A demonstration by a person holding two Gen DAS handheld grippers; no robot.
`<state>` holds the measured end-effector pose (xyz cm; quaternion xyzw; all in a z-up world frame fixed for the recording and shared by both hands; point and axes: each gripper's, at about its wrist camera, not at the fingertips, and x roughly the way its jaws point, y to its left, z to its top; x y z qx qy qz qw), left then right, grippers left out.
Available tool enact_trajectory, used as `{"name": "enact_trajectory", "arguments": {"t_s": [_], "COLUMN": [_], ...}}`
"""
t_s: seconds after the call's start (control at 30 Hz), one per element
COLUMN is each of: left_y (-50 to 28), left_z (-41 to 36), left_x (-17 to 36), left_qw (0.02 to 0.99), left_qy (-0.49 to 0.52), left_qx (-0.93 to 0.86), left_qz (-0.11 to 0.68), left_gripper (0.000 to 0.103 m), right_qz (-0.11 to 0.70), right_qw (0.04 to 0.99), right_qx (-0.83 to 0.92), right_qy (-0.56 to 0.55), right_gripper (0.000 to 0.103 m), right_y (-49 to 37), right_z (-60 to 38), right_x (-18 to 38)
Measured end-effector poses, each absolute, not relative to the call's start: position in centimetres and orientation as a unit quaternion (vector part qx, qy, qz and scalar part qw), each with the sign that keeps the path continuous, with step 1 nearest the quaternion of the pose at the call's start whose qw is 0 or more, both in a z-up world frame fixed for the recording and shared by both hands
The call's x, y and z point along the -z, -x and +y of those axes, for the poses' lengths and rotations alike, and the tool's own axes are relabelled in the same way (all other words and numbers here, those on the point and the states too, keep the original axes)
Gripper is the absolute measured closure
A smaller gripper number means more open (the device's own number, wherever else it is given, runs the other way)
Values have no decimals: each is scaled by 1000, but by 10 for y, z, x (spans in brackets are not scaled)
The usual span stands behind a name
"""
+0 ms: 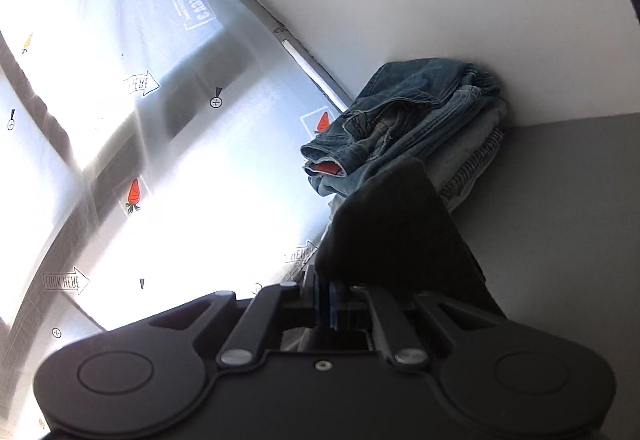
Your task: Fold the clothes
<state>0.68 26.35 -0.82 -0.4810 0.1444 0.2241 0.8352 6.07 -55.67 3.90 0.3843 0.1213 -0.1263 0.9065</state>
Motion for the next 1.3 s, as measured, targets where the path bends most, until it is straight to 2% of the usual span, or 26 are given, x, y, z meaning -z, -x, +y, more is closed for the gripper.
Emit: {"name": "enact_trajectory", "arguments": {"t_s": [0.27,0.53,0.87,1.3], "left_y": [-41,-70,-158,-232], "left_z": [272,289,307,332], "left_x": [-7,6,6,46], "left_qw": [840,825,820,802], "left_qy": [479,492,486,468], "left_qx": [-223,-245,-268,-329], "left_qz": [126,131,138,173], "left_gripper": [103,103,103,103], "right_qz": [77,101,120,201], "right_qw": [924,931,932,957], "right_qx": [90,104,127,87], "right_qy": [-363,-335,-318,-188], "right_gripper": [97,97,97,97], "right_y": [-110,-159,-262,-439], "right_z": [-547,-529,-513,-445], "right_x": [-74,-68,-54,-18]}}
